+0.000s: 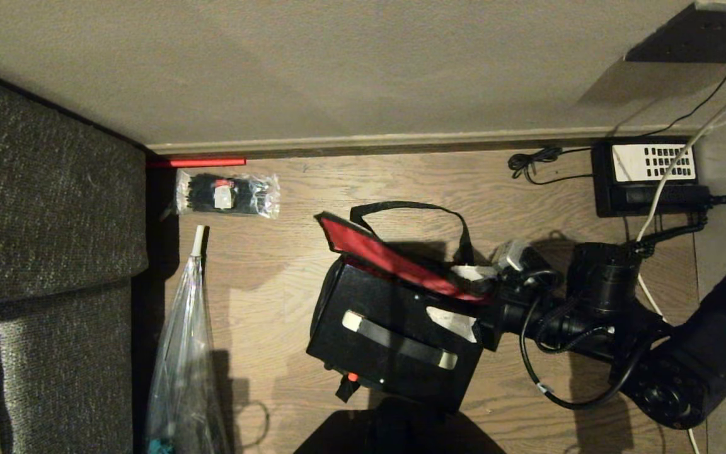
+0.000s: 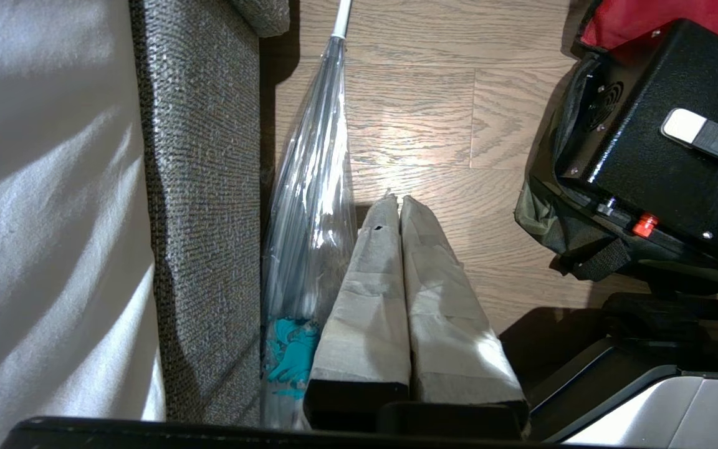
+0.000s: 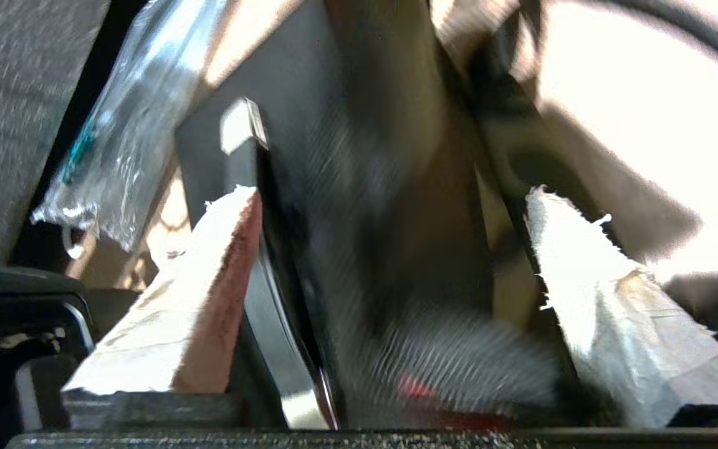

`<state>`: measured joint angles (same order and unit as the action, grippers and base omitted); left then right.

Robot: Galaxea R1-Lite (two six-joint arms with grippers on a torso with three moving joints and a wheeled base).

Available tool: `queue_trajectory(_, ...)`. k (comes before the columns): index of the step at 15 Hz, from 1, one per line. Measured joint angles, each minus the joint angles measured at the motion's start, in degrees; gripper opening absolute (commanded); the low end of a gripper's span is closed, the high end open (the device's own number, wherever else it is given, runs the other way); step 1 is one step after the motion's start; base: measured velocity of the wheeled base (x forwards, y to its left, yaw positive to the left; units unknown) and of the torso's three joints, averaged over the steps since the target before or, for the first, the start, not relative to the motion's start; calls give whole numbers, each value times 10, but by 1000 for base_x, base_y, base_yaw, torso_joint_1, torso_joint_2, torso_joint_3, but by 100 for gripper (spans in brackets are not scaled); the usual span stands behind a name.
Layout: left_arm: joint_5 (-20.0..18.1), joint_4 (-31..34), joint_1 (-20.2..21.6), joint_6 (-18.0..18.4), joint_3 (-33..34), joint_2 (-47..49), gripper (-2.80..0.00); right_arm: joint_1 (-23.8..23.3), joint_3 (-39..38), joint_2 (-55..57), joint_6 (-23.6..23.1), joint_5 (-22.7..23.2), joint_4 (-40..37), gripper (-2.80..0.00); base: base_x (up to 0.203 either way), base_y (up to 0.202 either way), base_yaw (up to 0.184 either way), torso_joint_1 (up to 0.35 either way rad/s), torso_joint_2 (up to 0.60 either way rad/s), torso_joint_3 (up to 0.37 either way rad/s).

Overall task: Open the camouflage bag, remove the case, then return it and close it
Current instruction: Close the top of the storage box

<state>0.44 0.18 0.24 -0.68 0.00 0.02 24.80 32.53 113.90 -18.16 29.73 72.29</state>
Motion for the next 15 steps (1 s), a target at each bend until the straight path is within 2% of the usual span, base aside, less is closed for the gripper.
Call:
queue_trajectory(2,0,0,0,0,0,0,-280,14,16,-1,-54,0,-21,0,0,0,0,0,0,0)
queue_trajectory(3,0,0,0,0,0,0,-280,20,20,0,-76,-1,-28,-9,0,0,0,0,0,0)
queue_trajectory(4,0,0,0,0,0,0,-280,23,22,2,-92,-2,-33,-280,0,0,0,0,0,0)
queue_trajectory(10,0,0,0,0,0,0,-280,27,16,18,-162,-7,-36,-280,0,0,0,0,0,0)
queue_trajectory(15,0,0,0,0,0,0,-280,25,-1,14,-167,-6,-29,-280,0,0,0,0,0,0)
